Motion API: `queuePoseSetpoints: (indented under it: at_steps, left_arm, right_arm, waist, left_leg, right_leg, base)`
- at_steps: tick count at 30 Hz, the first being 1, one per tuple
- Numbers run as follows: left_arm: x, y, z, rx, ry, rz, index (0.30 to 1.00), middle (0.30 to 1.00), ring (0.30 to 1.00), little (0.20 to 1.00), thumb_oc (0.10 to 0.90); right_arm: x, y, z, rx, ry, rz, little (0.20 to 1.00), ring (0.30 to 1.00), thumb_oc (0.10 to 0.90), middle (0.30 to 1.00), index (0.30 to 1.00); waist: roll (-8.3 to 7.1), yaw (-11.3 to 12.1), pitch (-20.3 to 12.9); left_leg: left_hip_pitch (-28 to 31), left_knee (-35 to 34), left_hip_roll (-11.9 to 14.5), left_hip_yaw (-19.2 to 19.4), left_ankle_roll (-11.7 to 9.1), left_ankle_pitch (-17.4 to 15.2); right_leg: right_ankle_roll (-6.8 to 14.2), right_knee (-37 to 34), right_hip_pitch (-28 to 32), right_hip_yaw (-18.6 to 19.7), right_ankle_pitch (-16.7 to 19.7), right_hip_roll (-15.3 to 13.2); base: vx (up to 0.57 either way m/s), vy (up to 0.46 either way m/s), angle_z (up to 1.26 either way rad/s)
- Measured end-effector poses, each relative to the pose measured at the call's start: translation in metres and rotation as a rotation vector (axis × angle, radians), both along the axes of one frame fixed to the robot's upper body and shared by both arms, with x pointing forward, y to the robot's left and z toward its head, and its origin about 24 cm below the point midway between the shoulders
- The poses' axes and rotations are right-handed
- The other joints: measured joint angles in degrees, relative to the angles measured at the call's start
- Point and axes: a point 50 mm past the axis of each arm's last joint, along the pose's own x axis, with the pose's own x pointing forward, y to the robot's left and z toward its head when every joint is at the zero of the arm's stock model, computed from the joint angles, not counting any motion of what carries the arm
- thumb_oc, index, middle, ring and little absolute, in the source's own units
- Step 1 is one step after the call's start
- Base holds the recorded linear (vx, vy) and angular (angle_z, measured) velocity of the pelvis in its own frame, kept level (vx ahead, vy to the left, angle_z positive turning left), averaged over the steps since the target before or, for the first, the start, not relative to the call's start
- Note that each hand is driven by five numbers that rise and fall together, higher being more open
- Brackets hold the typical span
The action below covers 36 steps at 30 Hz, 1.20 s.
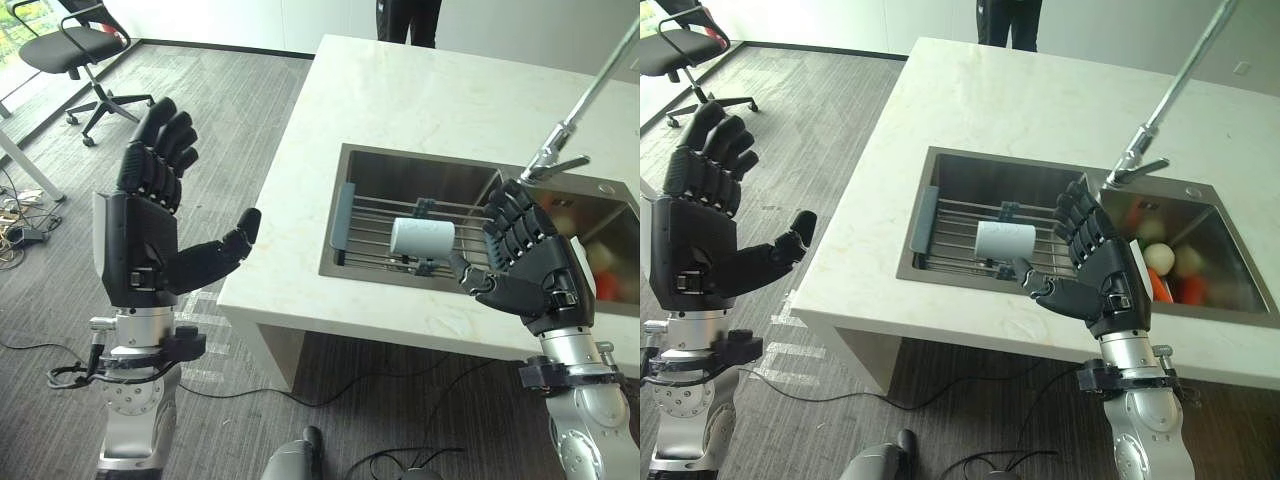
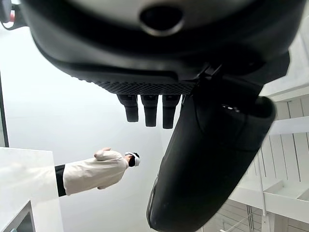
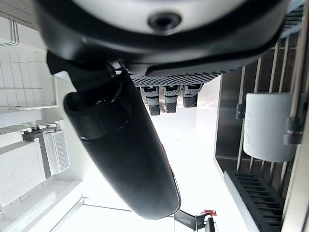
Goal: Place the dishes in the dishwasher.
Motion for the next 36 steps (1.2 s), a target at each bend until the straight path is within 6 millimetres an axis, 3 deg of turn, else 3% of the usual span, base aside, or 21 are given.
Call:
queuePoseSetpoints:
  at_steps: [2, 5, 6, 7, 9, 10, 12, 13, 14, 16, 17, 18, 20, 21, 22, 23, 24, 25, 26, 31, 36]
  left_arm:
    - [0.000, -0.001, -0.001, 0.028, 0.014, -0.011, 0.900, 0.900, 0.900, 0.900, 0.800]
    - [0.000, 0.000, 0.003, 0.115, 0.016, -0.013, 0.900, 0.900, 0.900, 0.900, 0.800]
    - [0.000, 0.002, 0.004, 0.115, 0.013, -0.009, 0.900, 0.900, 0.900, 0.900, 0.800]
    - [-0.001, 0.003, 0.005, 0.102, 0.008, 0.001, 0.900, 0.900, 0.900, 0.900, 0.800]
    - [0.000, -0.001, 0.000, 0.074, 0.014, -0.013, 0.900, 0.900, 0.900, 0.900, 0.800]
    - [0.001, -0.004, -0.004, 0.049, 0.035, -0.020, 0.900, 0.900, 0.900, 0.900, 0.800]
    - [0.000, -0.010, -0.001, 0.060, 0.042, -0.048, 0.900, 0.900, 0.900, 0.900, 0.800]
    - [0.000, -0.016, 0.002, 0.060, 0.034, -0.072, 0.900, 0.900, 0.900, 0.900, 0.800]
    - [0.000, -0.020, 0.005, 0.051, 0.027, -0.101, 0.900, 0.900, 0.900, 0.900, 0.800]
    - [-0.003, -0.027, -0.001, 0.005, 0.053, -0.137, 0.900, 0.900, 0.900, 0.900, 0.800]
    - [-0.004, -0.028, 0.000, -0.011, 0.050, -0.143, 0.900, 0.900, 0.900, 0.900, 0.800]
    - [-0.006, -0.028, 0.001, -0.041, 0.041, -0.155, 0.900, 0.900, 0.900, 0.900, 0.800]
    - [-0.005, -0.031, 0.005, -0.045, 0.021, -0.165, 0.900, 0.900, 0.900, 0.900, 0.800]
    - [-0.005, -0.032, 0.003, -0.058, 0.024, -0.165, 0.900, 0.900, 0.900, 0.900, 0.800]
    - [-0.007, -0.032, -0.003, -0.089, 0.040, -0.160, 0.900, 0.900, 0.900, 0.900, 0.800]
    - [-0.009, -0.031, -0.007, -0.090, 0.061, -0.154, 0.900, 0.900, 0.900, 0.900, 0.800]
    - [-0.009, -0.031, -0.008, -0.090, 0.063, -0.154, 0.900, 0.900, 0.900, 0.900, 0.800]
    - [-0.009, -0.031, -0.008, -0.090, 0.063, -0.154, 0.900, 0.900, 0.900, 0.900, 0.800]
    - [-0.008, -0.030, -0.007, -0.090, 0.061, -0.149, 0.900, 0.900, 0.900, 0.900, 0.800]
    - [-0.003, -0.021, -0.014, -0.076, 0.094, -0.101, 0.900, 0.900, 0.900, 0.900, 0.800]
    - [-0.005, -0.007, -0.008, -0.075, 0.066, -0.039, 0.900, 0.900, 0.900, 0.900, 0.800]
  right_arm:
    - [0.003, 0.007, -0.001, 0.005, 0.005, 0.034, 0.900, 0.900, 0.800, 0.900, 0.900]
    - [0.004, 0.010, -0.002, -0.009, 0.009, 0.066, 0.900, 0.900, 0.800, 0.900, 0.900]
    - [0.003, 0.008, -0.002, -0.021, 0.013, 0.066, 0.900, 0.900, 0.800, 0.900, 0.900]
    - [0.002, 0.007, -0.003, -0.021, 0.013, 0.065, 0.900, 0.900, 0.800, 0.900, 0.900]
    - [0.003, 0.010, -0.006, -0.005, 0.014, 0.078, 0.900, 0.900, 0.800, 0.900, 0.900]
    - [0.005, 0.014, -0.010, 0.018, 0.028, 0.087, 0.900, 0.900, 0.800, 0.900, 0.900]
    - [0.004, 0.018, -0.012, 0.015, 0.037, 0.103, 0.900, 0.900, 0.800, 0.900, 0.900]
    - [0.005, 0.018, -0.009, 0.003, 0.029, 0.108, 0.900, 0.900, 0.800, 0.900, 0.900]
    - [0.008, 0.017, -0.005, -0.018, 0.016, 0.112, 0.900, 0.900, 0.800, 0.900, 0.900]
    - [0.020, 0.015, 0.005, -0.068, 0.001, 0.122, 0.900, 0.900, 0.800, 0.900, 0.900]
    - [0.021, 0.014, 0.008, -0.082, -0.009, 0.125, 0.900, 0.900, 0.800, 0.900, 0.900]
    - [0.020, 0.011, 0.012, -0.110, -0.016, 0.123, 0.900, 0.900, 0.800, 0.900, 0.900]
    - [0.013, -0.001, 0.014, -0.152, -0.006, 0.091, 0.900, 0.900, 0.800, 0.900, 0.900]
    - [0.010, -0.007, 0.013, -0.177, 0.011, 0.078, 0.900, 0.900, 0.800, 0.900, 0.900]
    - [0.006, -0.013, 0.008, -0.187, 0.039, 0.064, 0.900, 0.900, 0.800, 0.900, 0.900]
    - [0.004, -0.012, 0.005, -0.173, 0.050, 0.066, 0.900, 0.900, 0.800, 0.900, 0.900]
    - [0.004, -0.009, 0.003, -0.157, 0.052, 0.071, 0.900, 0.900, 0.800, 0.900, 0.900]
    - [0.004, -0.009, 0.003, -0.155, 0.052, 0.071, 0.900, 0.900, 0.800, 0.900, 0.900]
    - [0.004, -0.002, -0.002, -0.122, 0.055, 0.092, 0.900, 0.900, 0.800, 0.900, 0.900]
    - [0.008, 0.005, 0.002, -0.127, 0.027, 0.147, 0.900, 0.900, 0.800, 0.900, 0.900]
    - [0.008, 0.008, 0.000, -0.102, 0.019, 0.158, 0.900, 0.900, 0.800, 0.900, 0.900]
  waist:
    - [-0.01, 0.1, 0.0]
    - [-0.84, 0.8, 0.5]
    - [-1.07, 0.9, 1.0]
    - [-1.54, 1.1, 1.4]
    - [-0.94, -0.3, 2.1]
    - [0.00, -0.4, 2.6]
    - [-0.04, -0.6, 2.6]
    - [-1.13, -0.5, 2.4]
    - [-1.78, -0.6, 2.4]
    - [0.56, 0.2, 2.4]
    - [1.11, 0.2, 2.2]
    - [1.82, -0.2, 2.0]
    - [1.78, -1.6, 1.9]
    - [1.75, -1.8, 1.9]
    - [1.66, -1.3, 1.9]
    - [1.94, -1.7, 1.8]
    - [2.22, -1.8, 1.8]
    - [2.27, -1.8, 1.8]
    - [3.01, -2.0, 1.5]
    - [2.55, -1.8, 1.4]
    - [2.60, -1.7, 1.3]
  left_leg:
    - [0.5, -0.3, 1.4, 1.8, 0.4, -0.2]
    - [1.7, -1.6, 2.8, 5.8, -0.3, -0.8]
    - [2.1, -1.5, 2.9, 7.5, -1.2, -1.6]
    - [1.8, -0.6, 3.5, 9.8, -0.7, -2.3]
    - [0.9, -0.1, 6.0, 8.9, -3.0, -2.9]
    - [0.6, 0.5, 7.8, 7.0, -5.0, -2.7]
    - [-0.6, 1.6, 10.3, 4.7, -7.9, -2.2]
    - [-0.7, 1.3, 11.1, 3.1, -9.2, -2.0]
    - [-0.2, 0.5, 11.5, 2.5, -10.7, -1.0]
    - [3.1, -4.2, 14.2, 0.0, -10.7, -0.7]
    - [4.7, -6.0, 14.9, -0.5, -10.0, 0.8]
    - [6.8, -7.8, 15.8, -0.5, -10.2, 3.4]
    - [7.8, -8.1, 16.4, 0.9, -11.4, 8.1]
    - [8.1, -7.7, 16.3, 1.1, -12.0, 9.4]
    - [7.5, -5.8, 14.3, 1.3, -12.8, 8.3]
    - [5.6, -4.9, 9.8, 2.5, -11.8, 3.3]
    - [5.0, -5.1, 8.6, 3.0, -11.4, 2.7]
    - [4.9, -5.2, 8.6, 3.1, -11.3, 2.7]
    - [5.1, -6.0, 9.2, 5.0, -9.4, 3.7]
    - [5.3, -6.0, 7.1, 5.4, -8.1, 2.8]
    - [4.9, -4.7, 5.7, 5.9, -6.4, 1.2]
  right_leg:
    - [0.3, 1.0, -1.9, -2.0, 0.2, 0.4]
    - [-0.3, 1.6, -6.1, -4.1, -4.5, 2.8]
    - [-0.1, 1.7, -8.2, -4.3, -5.9, 2.4]
    - [0.4, 3.2, -11.8, -4.3, -6.5, 0.4]
    - [1.1, 6.7, -19.5, -1.2, -6.1, -2.6]
    - [1.2, 7.0, -20.6, 0.5, -6.1, -2.0]
    - [0.8, 7.3, -20.1, 3.2, -7.5, 0.4]
    - [0.2, 8.8, -18.6, 2.2, -9.4, 2.6]
    - [-0.7, 7.5, -17.0, 1.8, -6.8, 4.2]
    - [-4.4, 8.5, -16.2, -0.1, -9.2, 8.3]
    - [-5.2, 9.1, -16.0, -0.4, -9.7, 9.6]
    - [-6.4, 9.9, -15.3, -0.9, -11.1, 11.3]
    - [-8.2, 11.3, -14.0, -2.5, -13.0, 11.8]
    - [-8.7, 11.4, -13.2, -2.4, -13.5, 11.4]
    - [-9.2, 10.8, -12.0, -1.9, -13.4, 10.8]
    - [-9.3, 9.6, -11.4, -2.1, -13.2, 10.2]
    - [-9.3, 9.4, -11.0, -2.7, -13.3, 10.5]
    - [-9.3, 9.4, -10.9, -2.7, -13.3, 10.5]
    - [-9.2, 8.3, -9.1, -5.2, -13.4, 12.2]
    - [-7.8, 5.8, -8.2, -4.8, -12.4, 10.3]
    - [-6.2, 4.4, -7.3, -4.6, -11.2, 8.7]
  base:
    - [0.00, -0.035, -0.55]
    - [0.05, -0.160, -0.83]
    - [0.13, -0.251, -0.95]
    - [0.19, -0.358, -0.86]
    - [0.33, -0.630, -0.43]
    - [0.35, -0.710, -0.01]
    - [0.25, -0.531, 0.35]
    - [0.20, -0.392, 0.62]
    - [0.21, -0.388, 0.55]
    - [0.22, -0.397, -0.02]
    - [0.16, -0.313, -0.29]
    - [0.18, -0.360, -0.05]
    - [0.12, -0.267, 0.18]
    - [0.06, -0.116, 0.00]
    - [0.06, -0.074, 0.00]
    - [0.02, 0.033, -0.01]
    - [0.01, 0.064, 0.14]
    - [0.01, 0.107, 0.31]
    - [0.03, 0.135, 0.24]
    - [0.01, 0.142, 0.05]
    - [0.02, 0.125, 0.00]
